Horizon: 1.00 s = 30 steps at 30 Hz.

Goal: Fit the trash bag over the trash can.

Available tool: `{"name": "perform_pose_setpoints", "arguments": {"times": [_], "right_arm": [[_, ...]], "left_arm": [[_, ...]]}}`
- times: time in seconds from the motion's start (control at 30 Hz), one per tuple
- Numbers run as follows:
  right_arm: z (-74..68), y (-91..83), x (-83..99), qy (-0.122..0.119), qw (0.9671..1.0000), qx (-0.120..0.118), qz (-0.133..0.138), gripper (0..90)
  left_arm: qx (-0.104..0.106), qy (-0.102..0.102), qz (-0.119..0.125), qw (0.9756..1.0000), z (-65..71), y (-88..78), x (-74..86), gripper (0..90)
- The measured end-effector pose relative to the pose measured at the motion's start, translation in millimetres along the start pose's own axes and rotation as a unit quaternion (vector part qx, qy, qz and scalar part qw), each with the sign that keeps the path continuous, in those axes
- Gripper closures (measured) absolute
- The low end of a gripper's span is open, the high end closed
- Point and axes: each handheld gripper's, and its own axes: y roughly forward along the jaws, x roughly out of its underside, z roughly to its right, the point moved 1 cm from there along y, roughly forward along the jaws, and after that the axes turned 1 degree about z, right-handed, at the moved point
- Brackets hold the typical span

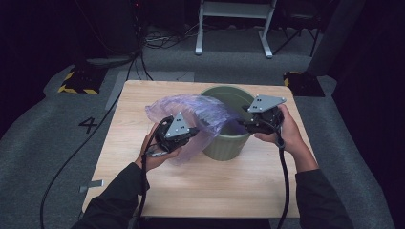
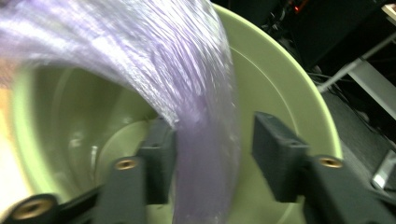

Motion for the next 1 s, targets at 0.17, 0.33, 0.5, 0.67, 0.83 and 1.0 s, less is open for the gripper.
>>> {"name": "perform_pose_setpoints", "arguments": {"times": [0.17, 0.33, 0.5, 0.67, 0.83, 1.0], "right_arm": [[-16.9, -3.4, -13.9, -0.02, 0.999, -0.027, 0.03, 35.8], [-35.6, 3.3, -33.4, -0.045, 0.9977, -0.026, 0.044, 50.2], [-41.0, 12.7, -38.7, -0.049, 0.9969, -0.035, 0.05, 85.1], [-38.5, 14.5, -34.7, -0.044, 0.997, -0.038, 0.051, 90.0], [-25.4, 8.2, -25.6, -0.02, 0.9983, -0.02, 0.051, 90.0], [-11.2, -2.8, -12.0, 0.004, 0.9988, -0.002, 0.048, 90.0]], "left_arm": [[-0.003, 0.005, 0.004, 1.0, 1.2, -8.6, -2.6, 89.9], [-0.01, 0.008, 0.011, 0.9999, 0.3, -15.2, -7.2, 89.9], [-0.008, 0.01, 0.019, 0.9997, 2.3, -19.8, -10.8, 89.9], [-0.003, 0.004, 0.032, 0.9995, 0.9, -24.3, -12.4, 85.6], [-0.016, -0.03, 0.039, 0.9987, -4.2, -30.8, -8.7, 47.9], [-0.01, -0.055, 0.048, 0.9973, -6.3, -42.6, 1.7, 26.3]]}}
